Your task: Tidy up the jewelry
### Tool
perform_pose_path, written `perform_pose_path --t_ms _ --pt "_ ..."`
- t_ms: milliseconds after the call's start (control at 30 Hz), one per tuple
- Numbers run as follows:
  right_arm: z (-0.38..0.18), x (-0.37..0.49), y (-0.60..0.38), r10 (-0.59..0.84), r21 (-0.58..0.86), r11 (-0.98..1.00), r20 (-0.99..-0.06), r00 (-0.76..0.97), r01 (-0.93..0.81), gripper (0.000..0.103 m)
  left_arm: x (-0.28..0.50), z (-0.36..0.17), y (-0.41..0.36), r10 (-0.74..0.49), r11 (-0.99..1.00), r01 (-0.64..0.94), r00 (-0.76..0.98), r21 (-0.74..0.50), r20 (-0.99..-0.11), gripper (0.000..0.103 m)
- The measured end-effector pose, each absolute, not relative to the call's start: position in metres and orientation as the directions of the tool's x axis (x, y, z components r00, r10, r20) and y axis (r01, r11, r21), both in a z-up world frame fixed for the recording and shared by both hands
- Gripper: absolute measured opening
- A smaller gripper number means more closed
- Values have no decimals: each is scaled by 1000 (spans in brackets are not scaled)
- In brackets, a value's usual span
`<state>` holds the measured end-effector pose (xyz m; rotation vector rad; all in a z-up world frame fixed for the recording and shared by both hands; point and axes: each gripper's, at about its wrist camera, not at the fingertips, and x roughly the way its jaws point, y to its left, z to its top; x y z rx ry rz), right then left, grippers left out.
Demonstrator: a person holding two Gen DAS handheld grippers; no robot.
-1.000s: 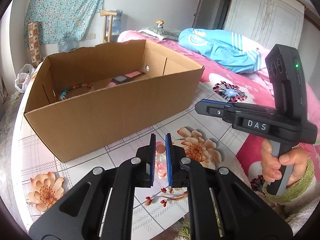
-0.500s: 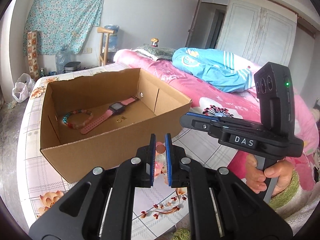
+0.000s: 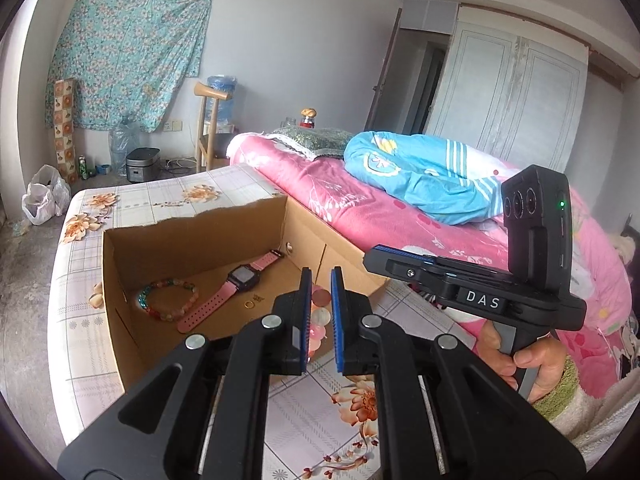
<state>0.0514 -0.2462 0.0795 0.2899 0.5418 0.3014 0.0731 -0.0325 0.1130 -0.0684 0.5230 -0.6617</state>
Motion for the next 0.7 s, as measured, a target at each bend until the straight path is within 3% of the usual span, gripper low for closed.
perform_pose_path --t_ms 233,600,700 --pt "99 86 -260 356 346 915 -449 819 -208 11 117 128 -18 -581 811 530 680 -248 -447 8" --pt "85 114 -278 343 343 920 -475 810 -189 11 187 79 -29 -530 841 439 548 -316 -648 8" --pt "82 113 -294 331 359 918 -465 821 -167 11 199 70 -45 -565 816 450 493 -363 -661 8"
